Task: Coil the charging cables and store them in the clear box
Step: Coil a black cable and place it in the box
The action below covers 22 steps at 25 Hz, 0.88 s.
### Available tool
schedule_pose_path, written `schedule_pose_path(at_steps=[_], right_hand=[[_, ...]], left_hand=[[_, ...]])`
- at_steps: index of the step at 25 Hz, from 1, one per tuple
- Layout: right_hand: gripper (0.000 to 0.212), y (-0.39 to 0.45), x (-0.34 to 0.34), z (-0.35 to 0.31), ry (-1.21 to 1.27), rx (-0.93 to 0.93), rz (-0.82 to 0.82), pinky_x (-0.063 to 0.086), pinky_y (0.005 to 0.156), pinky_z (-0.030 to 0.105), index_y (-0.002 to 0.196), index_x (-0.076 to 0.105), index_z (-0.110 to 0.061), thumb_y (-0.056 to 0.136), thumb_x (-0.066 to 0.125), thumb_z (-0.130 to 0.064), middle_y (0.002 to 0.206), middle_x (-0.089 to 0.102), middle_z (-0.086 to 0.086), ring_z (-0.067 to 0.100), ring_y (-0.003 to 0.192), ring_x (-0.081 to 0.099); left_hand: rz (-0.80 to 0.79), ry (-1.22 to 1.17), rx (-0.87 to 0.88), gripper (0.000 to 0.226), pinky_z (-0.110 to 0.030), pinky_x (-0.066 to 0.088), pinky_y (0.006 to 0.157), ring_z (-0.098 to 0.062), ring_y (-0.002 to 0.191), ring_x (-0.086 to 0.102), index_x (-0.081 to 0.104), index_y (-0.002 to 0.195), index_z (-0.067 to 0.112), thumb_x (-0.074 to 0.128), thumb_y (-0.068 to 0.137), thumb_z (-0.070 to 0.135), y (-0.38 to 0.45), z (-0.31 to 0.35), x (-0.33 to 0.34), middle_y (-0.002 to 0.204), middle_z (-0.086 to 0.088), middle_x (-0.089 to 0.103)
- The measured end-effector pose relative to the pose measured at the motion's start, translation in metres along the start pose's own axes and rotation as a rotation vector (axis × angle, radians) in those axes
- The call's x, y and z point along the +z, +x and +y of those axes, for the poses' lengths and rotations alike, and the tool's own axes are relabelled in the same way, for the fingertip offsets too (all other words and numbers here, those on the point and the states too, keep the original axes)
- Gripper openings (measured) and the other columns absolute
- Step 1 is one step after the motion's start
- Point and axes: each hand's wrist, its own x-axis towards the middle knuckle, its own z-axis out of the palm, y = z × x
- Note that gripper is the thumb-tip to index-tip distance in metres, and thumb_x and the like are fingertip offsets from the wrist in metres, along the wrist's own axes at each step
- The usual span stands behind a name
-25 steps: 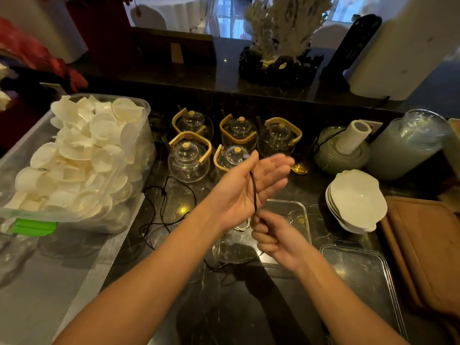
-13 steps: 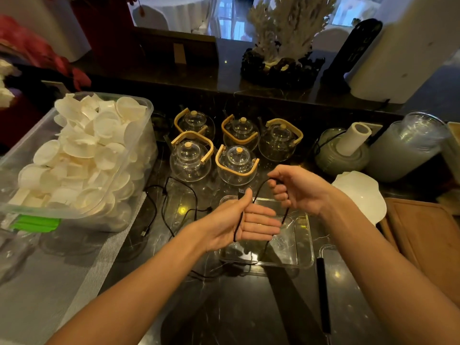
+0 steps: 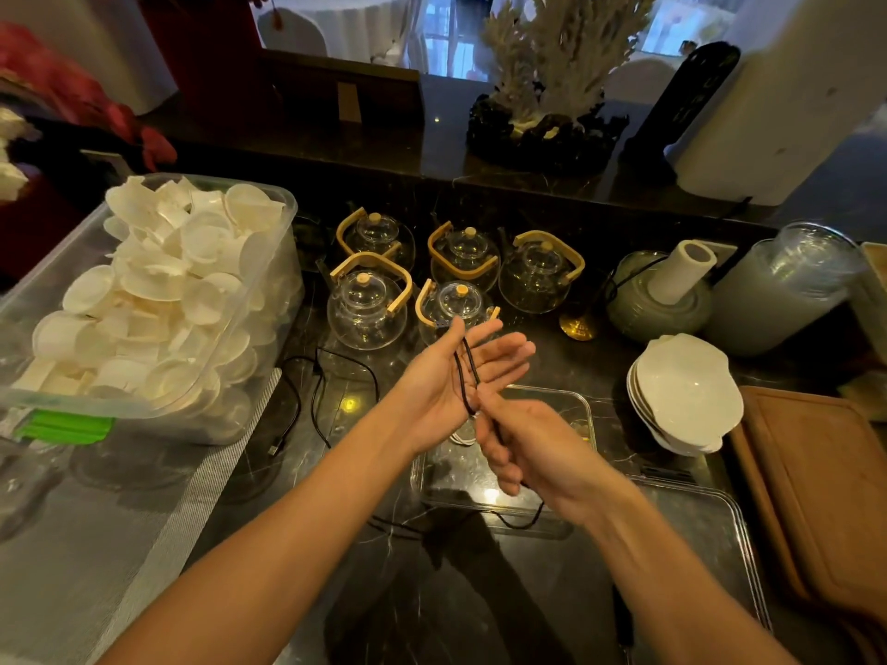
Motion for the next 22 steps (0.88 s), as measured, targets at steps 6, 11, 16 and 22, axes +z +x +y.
schedule_pose_path(at_steps=[6, 11, 16, 22], right_hand=[[0.052, -0.002, -0.023, 0.051, -0.008, 0.139, 0.01, 0.045, 0.053, 0.029, 0.061, 0.056, -0.02, 0.083, 0.074, -0.063, 0.052, 0.042, 0.0, 0.016, 0.048, 0.041], [0.047, 0.007, -0.037, 0.055, 0.241, 0.206, 0.03, 0.036, 0.042, 0.021, 0.061, 0.047, -0.025, 0.085, 0.079, -0.049, 0.055, 0.028, -0.006, 0.009, 0.046, 0.026], [0.024, 0.027, -0.045, 0.011, 0.336, 0.228, 0.04, 0.017, 0.032, 0.013, 0.08, 0.052, -0.017, 0.091, 0.067, -0.033, 0.059, 0.025, -0.005, 0.003, 0.041, 0.023], [0.03, 0.031, -0.031, -0.05, -0.088, 0.22, 0.08, 0.027, 0.04, 0.018, 0.077, 0.062, -0.014, 0.101, 0.054, -0.03, 0.061, 0.036, -0.004, 0.007, 0.047, 0.031]], left_hand=[[-0.153, -0.08, 0.006, 0.054, -0.021, 0.06, 0.057, -0.024, 0.085, 0.079, 0.028, 0.155, 0.028, 0.035, 0.105, 0.045, -0.008, 0.013, 0.005, 0.137, -0.026, 0.062], [-0.23, 0.079, -0.032, 0.062, -0.024, 0.062, 0.059, -0.019, 0.075, 0.078, 0.03, 0.158, 0.015, 0.032, 0.105, 0.048, -0.015, 0.014, 0.002, 0.114, -0.017, 0.076], [-0.237, 0.316, -0.196, 0.052, -0.024, 0.061, 0.059, -0.017, 0.073, 0.078, 0.069, 0.128, 0.005, 0.043, 0.104, 0.044, -0.022, 0.01, -0.005, 0.092, -0.013, 0.08], [0.087, 0.645, -0.305, 0.063, -0.025, 0.061, 0.054, -0.022, 0.07, 0.078, 0.071, 0.109, -0.002, 0.033, 0.108, 0.048, -0.024, 0.0, -0.01, 0.089, -0.023, 0.078]])
